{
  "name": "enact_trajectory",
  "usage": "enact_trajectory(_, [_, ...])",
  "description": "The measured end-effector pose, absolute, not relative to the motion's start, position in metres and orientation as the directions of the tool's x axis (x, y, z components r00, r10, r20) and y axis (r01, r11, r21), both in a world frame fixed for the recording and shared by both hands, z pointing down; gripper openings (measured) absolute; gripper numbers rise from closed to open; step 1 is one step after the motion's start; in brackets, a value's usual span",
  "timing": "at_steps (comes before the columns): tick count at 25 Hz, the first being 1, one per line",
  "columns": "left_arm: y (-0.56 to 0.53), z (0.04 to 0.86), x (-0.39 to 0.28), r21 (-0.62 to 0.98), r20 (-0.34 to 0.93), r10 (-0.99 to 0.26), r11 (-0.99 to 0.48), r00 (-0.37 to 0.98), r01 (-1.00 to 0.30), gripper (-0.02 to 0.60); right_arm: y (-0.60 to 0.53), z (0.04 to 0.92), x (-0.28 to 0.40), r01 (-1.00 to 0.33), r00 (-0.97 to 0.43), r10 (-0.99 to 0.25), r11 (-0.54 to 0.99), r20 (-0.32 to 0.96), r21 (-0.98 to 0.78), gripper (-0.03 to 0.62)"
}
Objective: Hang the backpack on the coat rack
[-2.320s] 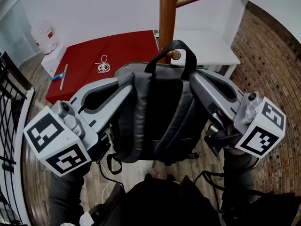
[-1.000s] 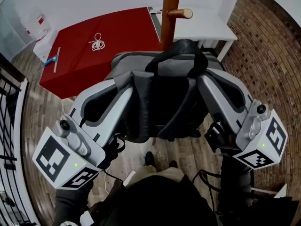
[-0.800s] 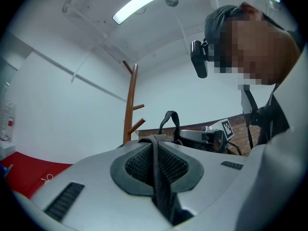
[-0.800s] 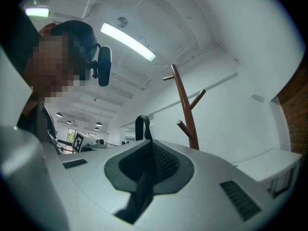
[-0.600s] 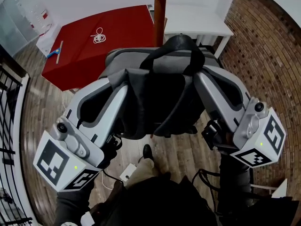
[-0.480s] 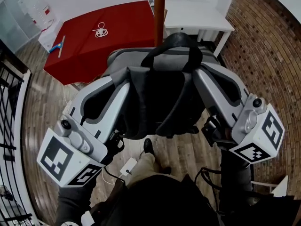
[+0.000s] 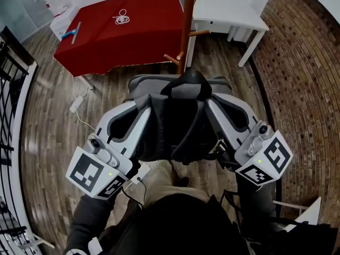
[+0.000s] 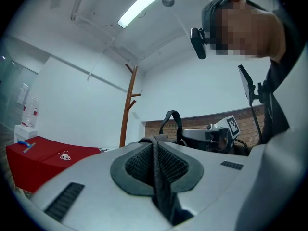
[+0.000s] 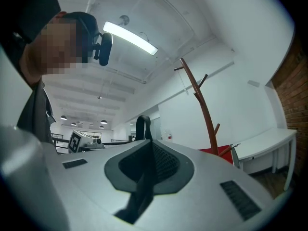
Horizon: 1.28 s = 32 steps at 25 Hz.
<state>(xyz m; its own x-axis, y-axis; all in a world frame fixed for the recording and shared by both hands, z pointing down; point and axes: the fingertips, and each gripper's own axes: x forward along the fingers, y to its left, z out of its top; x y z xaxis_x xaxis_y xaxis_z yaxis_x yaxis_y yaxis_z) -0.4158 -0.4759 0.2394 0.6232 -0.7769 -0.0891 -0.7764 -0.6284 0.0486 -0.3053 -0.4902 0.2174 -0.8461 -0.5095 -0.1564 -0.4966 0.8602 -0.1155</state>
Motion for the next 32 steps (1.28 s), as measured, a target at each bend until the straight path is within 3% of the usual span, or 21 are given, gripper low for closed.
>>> enact_trajectory(11, [-0.492, 0.313, -0.434, 0.107, -0.08, -0.796, -0.605, 0.6, -0.789, 0.044, -0.507, 0.29, -0.324, -0.524, -0.837, -0.536, 0.843, -0.108, -0.122, 0.015])
enact_trajectory(32, [-0.658, 0.398, -0.442, 0.158, -0.017, -0.749, -0.656, 0.662, -0.738, 0.044, -0.669, 0.374, -0.331, -0.619, -0.765, -0.638, 0.765, -0.083, -0.179, 0.015])
